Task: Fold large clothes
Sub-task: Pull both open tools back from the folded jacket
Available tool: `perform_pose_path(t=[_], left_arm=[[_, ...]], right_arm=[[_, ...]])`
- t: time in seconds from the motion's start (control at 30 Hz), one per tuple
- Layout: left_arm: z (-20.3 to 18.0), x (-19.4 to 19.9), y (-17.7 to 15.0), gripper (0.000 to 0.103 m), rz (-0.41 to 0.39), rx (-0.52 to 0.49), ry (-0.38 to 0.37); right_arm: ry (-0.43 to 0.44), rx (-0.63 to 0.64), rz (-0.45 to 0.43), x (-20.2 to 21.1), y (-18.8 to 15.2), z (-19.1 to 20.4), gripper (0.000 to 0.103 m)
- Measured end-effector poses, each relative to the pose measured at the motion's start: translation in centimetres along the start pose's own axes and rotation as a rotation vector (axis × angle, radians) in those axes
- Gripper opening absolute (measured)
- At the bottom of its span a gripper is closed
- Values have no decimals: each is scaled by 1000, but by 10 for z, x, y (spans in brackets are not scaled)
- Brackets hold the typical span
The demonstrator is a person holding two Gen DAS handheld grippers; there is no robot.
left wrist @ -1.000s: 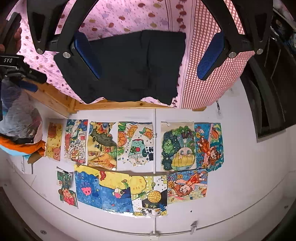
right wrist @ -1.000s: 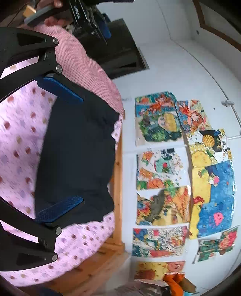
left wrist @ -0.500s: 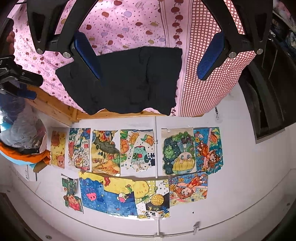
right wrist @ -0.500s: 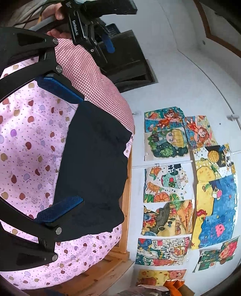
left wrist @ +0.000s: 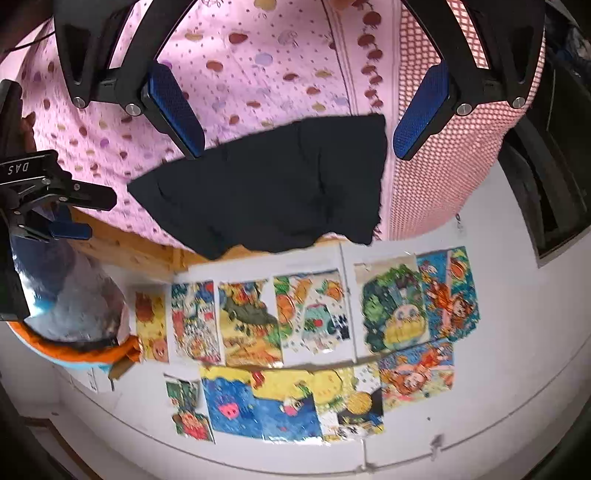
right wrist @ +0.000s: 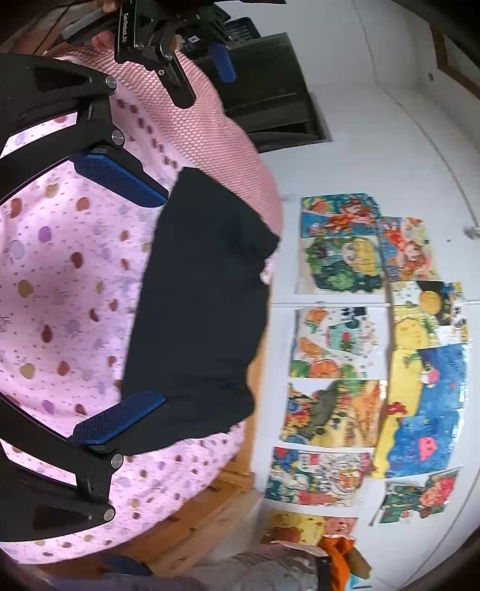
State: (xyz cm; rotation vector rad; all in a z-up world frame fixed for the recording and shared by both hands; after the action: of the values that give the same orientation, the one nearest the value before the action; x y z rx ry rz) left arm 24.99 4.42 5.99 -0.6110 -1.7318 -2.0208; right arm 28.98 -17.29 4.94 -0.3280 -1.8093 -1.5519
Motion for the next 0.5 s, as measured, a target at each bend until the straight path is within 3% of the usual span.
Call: perform_pose_path(t=[0.13,0.27,0.5], left_arm=[[1,-7,-8,103,21,18,10],[8,-13,-13,103,32,49,13],[16,-23,-19,103,71,76,18]], right_arm=[[-56,2,-2,-4,-10,-2,98],[-85,-11,-77,4,-17,-4,98],[-96,1,-38,-5,-19,-3,98]])
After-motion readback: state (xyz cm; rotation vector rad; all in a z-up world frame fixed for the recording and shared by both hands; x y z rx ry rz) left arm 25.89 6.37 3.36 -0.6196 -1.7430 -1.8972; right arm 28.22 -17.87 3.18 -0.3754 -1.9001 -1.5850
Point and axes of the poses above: each gripper's, at about its wrist camera, not at the fingertips, and x roughly against the way its jaws point, z to its left, y to its top, the point moved 5 cm from there along -x, roughly the way its jaws point, and after that the axes turned 11 degrees about z, right-handed, at the moved point
